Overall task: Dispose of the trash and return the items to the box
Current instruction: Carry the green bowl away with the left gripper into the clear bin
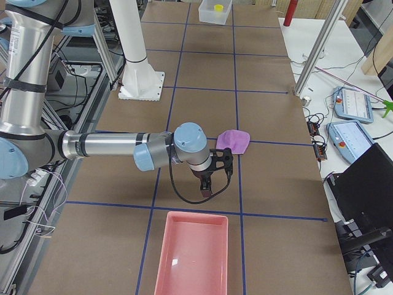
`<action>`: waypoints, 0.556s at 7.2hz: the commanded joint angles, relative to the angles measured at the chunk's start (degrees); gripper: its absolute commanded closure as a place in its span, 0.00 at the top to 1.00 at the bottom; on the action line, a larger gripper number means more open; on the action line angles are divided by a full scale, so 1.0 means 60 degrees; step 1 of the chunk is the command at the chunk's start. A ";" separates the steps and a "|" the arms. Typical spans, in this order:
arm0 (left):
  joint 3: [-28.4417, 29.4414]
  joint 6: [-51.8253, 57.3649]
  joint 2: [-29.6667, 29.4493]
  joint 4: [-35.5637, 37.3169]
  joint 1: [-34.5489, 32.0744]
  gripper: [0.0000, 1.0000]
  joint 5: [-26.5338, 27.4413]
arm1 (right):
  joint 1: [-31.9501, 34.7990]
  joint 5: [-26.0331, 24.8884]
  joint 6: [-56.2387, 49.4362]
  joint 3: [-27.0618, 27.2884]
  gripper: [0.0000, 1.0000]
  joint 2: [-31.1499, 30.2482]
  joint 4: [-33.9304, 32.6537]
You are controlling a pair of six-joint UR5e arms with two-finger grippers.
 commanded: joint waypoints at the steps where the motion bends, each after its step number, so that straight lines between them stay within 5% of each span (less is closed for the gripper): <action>1: 0.2969 0.0973 -0.0014 -0.2763 -0.0395 0.00 -0.0001 | 0.0000 0.0003 -0.0020 0.0000 1.00 0.0000 0.0000; 4: 0.3994 0.2011 0.0905 -0.4081 -0.0468 0.00 -0.0541 | 0.0000 -0.0012 0.0053 -0.0015 1.00 -0.0029 0.0365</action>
